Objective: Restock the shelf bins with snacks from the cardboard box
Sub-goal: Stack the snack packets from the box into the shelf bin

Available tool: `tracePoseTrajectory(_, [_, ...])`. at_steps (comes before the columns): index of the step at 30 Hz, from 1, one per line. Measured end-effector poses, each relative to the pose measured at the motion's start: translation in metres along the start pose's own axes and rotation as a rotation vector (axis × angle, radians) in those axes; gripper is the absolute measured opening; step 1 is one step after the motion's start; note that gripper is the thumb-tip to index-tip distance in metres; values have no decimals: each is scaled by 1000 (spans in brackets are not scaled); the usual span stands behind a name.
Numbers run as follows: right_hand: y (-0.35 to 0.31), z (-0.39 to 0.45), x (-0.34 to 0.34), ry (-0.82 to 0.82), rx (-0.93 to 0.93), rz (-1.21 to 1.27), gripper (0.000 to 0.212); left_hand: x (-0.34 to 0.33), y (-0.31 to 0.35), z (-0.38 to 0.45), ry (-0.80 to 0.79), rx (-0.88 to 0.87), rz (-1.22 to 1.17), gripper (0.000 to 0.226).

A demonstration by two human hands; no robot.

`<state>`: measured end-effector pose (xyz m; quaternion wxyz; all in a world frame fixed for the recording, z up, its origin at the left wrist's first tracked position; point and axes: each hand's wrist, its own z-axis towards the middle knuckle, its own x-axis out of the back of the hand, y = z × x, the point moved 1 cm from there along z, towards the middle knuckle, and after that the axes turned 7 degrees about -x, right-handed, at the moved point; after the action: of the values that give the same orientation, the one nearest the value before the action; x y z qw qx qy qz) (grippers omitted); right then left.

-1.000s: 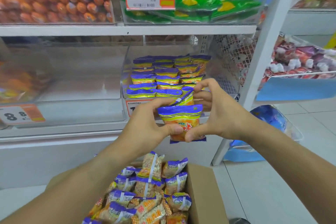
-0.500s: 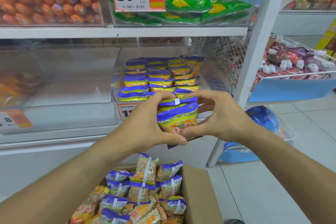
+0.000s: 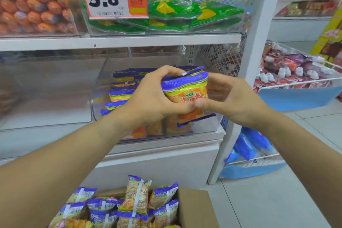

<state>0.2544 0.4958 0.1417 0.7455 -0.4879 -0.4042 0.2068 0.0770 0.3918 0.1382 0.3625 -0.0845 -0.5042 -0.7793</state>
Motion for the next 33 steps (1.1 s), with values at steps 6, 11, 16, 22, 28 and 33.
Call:
tracePoseTrajectory(6, [31, 34, 16, 240, -140, -807, 145, 6, -40, 55, 247, 93, 40, 71])
tracePoseTrajectory(11, [54, 41, 16, 261, -199, -755, 158, -17, -63, 97, 179, 135, 58, 58])
tracePoseTrajectory(16, [58, 39, 15, 287, -60, -700, 125, -46, -86, 134, 228, 57, 17, 72])
tracePoseTrajectory(22, [58, 39, 17, 272, -132, -695, 152, -59, -130, 148, 75, 58, 151, 78])
tracePoseTrajectory(28, [60, 39, 18, 276, -131, -713, 148, -68, -137, 162, -90, 31, 262, 74])
tracePoseTrajectory(33, [60, 42, 17, 268, -128, -722, 149, -68, -138, 167, -198, 60, 403, 75])
